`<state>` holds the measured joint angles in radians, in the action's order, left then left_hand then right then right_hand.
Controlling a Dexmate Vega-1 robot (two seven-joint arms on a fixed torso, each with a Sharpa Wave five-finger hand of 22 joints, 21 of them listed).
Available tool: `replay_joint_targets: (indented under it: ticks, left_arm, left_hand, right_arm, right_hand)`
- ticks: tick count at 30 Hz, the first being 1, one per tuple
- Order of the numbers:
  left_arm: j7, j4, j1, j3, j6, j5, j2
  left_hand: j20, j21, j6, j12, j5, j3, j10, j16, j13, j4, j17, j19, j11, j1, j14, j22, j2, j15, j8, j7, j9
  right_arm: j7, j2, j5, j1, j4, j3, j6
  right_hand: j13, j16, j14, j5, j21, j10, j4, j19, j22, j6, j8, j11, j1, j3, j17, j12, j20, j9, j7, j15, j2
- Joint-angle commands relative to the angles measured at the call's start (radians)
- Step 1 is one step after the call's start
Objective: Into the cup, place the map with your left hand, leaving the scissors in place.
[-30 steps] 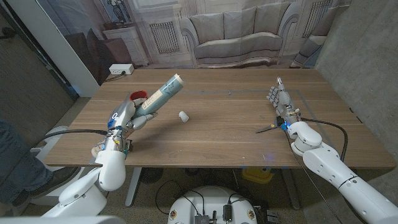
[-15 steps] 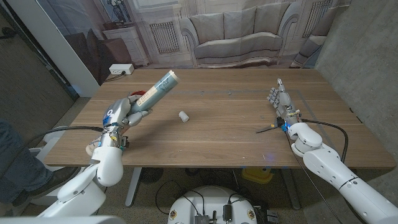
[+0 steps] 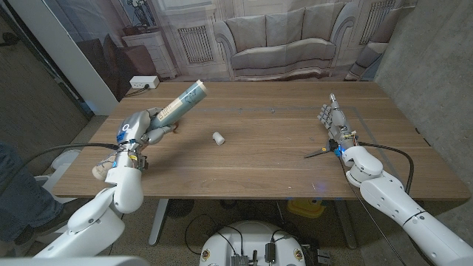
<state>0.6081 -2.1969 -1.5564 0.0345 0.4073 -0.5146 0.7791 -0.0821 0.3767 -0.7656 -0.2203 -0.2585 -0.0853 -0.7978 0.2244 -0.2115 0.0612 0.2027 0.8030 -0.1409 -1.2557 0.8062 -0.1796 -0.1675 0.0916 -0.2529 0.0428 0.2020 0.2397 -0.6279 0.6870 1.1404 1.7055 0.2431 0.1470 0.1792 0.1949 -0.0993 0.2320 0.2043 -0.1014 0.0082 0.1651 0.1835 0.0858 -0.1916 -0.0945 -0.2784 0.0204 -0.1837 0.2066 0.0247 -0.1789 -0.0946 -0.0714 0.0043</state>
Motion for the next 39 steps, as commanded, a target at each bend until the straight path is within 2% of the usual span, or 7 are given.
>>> replay_joint_targets:
  ticks: [1,19,39]
  left_arm:
    - [0.0,0.016,0.037,0.017,0.042,-0.049,0.017]
    - [0.019,0.114,0.146,0.078,0.052,-0.061,0.05]
    - [0.055,0.19,0.238,0.14,0.028,-0.052,0.088]
  left_hand:
    - [0.002,-0.004,-0.012,0.004,0.002,0.001,-0.013,-0.004,-0.004,-0.005,0.002,0.007,-0.002,-0.008,0.012,-0.003,0.0,0.105,0.001,0.006,0.006]
    - [-0.001,-0.007,-0.025,0.007,0.009,0.004,-0.021,-0.006,-0.005,-0.01,0.002,0.008,-0.006,-0.007,0.018,-0.003,0.003,0.107,0.002,0.008,0.005]
    - [-0.006,-0.008,-0.043,0.009,0.017,0.012,-0.032,-0.007,-0.005,-0.015,0.003,0.011,-0.006,-0.01,0.027,-0.005,0.003,0.116,0.001,0.015,0.005]
  right_arm:
    - [0.005,0.004,-0.007,-0.001,0.0,0.004,0.003]
    - [0.029,0.004,-0.007,0.022,0.025,-0.006,0.001]
    - [0.05,0.004,-0.009,0.063,0.055,-0.029,0.021]
  right_hand:
    - [0.003,-0.004,-0.006,0.0,0.001,-0.003,-0.004,0.011,0.002,0.007,-0.002,-0.005,-0.007,0.007,-0.005,-0.001,0.001,-0.006,-0.007,-0.001,0.002]
    - [0.003,-0.004,-0.006,0.0,0.001,-0.003,-0.004,0.011,0.002,0.005,-0.002,-0.005,-0.007,0.009,-0.005,-0.001,0.0,-0.006,-0.008,-0.001,0.003]
    - [0.003,-0.004,-0.006,-0.001,0.0,-0.003,-0.004,0.012,0.003,0.008,-0.003,-0.005,-0.008,0.01,-0.005,-0.001,0.001,-0.006,-0.009,-0.001,0.005]
